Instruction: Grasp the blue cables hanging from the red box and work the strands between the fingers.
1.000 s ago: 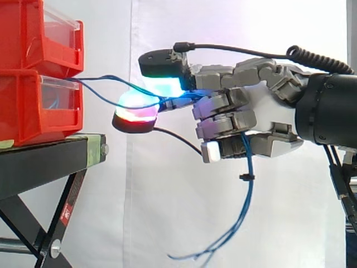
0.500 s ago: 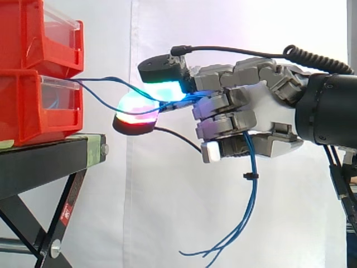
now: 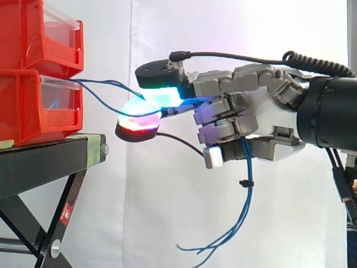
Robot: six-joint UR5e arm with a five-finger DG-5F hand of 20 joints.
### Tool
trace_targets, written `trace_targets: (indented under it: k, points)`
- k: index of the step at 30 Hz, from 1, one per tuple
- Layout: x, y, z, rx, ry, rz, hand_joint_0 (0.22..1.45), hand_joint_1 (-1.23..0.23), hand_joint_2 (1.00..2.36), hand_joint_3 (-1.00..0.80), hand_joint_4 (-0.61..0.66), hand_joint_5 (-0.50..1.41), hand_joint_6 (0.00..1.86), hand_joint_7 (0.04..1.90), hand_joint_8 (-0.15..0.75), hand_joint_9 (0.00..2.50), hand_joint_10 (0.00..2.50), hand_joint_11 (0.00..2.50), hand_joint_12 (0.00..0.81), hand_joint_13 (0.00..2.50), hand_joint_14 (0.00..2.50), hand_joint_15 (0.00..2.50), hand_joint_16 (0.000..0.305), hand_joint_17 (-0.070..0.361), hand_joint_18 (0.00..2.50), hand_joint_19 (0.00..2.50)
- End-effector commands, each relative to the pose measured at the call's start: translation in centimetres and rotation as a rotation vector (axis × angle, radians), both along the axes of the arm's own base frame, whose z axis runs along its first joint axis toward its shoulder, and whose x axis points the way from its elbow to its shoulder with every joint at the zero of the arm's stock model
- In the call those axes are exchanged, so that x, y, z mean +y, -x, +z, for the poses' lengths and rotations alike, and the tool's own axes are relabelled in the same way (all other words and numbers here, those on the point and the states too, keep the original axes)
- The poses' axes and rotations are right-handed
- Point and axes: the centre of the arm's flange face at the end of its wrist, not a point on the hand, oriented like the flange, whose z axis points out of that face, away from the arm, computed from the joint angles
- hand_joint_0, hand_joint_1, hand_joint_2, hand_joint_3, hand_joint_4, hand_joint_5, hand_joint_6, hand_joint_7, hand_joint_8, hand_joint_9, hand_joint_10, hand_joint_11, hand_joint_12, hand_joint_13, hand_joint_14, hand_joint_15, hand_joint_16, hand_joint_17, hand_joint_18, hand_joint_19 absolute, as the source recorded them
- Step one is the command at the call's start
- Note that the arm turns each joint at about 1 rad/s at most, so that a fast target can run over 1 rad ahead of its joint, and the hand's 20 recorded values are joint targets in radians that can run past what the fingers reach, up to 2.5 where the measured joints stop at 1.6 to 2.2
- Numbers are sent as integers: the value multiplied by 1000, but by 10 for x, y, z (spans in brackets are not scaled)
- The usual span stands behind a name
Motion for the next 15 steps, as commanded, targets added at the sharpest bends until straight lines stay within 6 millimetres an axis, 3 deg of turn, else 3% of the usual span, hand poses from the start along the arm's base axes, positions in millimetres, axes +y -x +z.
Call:
trace_targets:
  k: [1,2,5,6,8,9,10,11,12,14,15]
  points:
    - [0,1,-1,16,8,8,859,-686,1164,-10,330,595,19,1175,532,1780,2500,2500,684,1959,2500,1706,243,182,2500,603]
    - [0,1,-2,19,9,11,842,-671,1000,-137,369,587,18,1141,532,1780,2500,2500,684,1959,2500,1706,243,182,2500,603]
    - [1,2,-3,35,15,21,816,-629,1014,-501,300,552,19,1146,532,1780,2500,2500,684,1959,2500,1706,243,182,2500,603]
    - [0,2,-3,38,17,23,861,-661,1017,-406,285,544,19,1145,532,1780,2500,2500,684,1959,2500,1706,243,182,2500,603]
    - [0,2,-3,39,18,27,1043,-710,1002,271,257,536,18,1148,532,1780,2500,2500,684,1959,2500,1706,243,182,2500,603]
    - [1,2,-3,39,19,29,1033,-684,1077,279,254,541,18,1146,532,1780,2500,2500,684,1959,2500,1706,243,182,2500,603]
    - [1,2,-3,39,19,31,1038,-667,1100,205,251,553,18,1160,532,1780,2500,2500,684,1959,2500,1706,243,182,2500,603]
    - [0,2,-3,39,19,29,984,-692,1002,58,276,559,17,1165,532,1780,2500,2500,684,1959,2500,1706,243,182,2500,603]
    - [0,2,-3,39,19,29,939,-700,1001,-12,289,551,17,1167,532,1780,2500,2500,684,1959,2500,1706,243,182,2500,603]
    - [-1,2,-3,40,22,27,797,-618,1011,-406,314,532,18,1156,532,1780,2500,2500,684,1959,2500,1706,243,182,2500,603]
    - [-1,2,-3,40,22,27,785,-599,1012,-493,304,524,18,1165,532,1780,2500,2500,684,1959,2500,1706,243,182,2500,603]
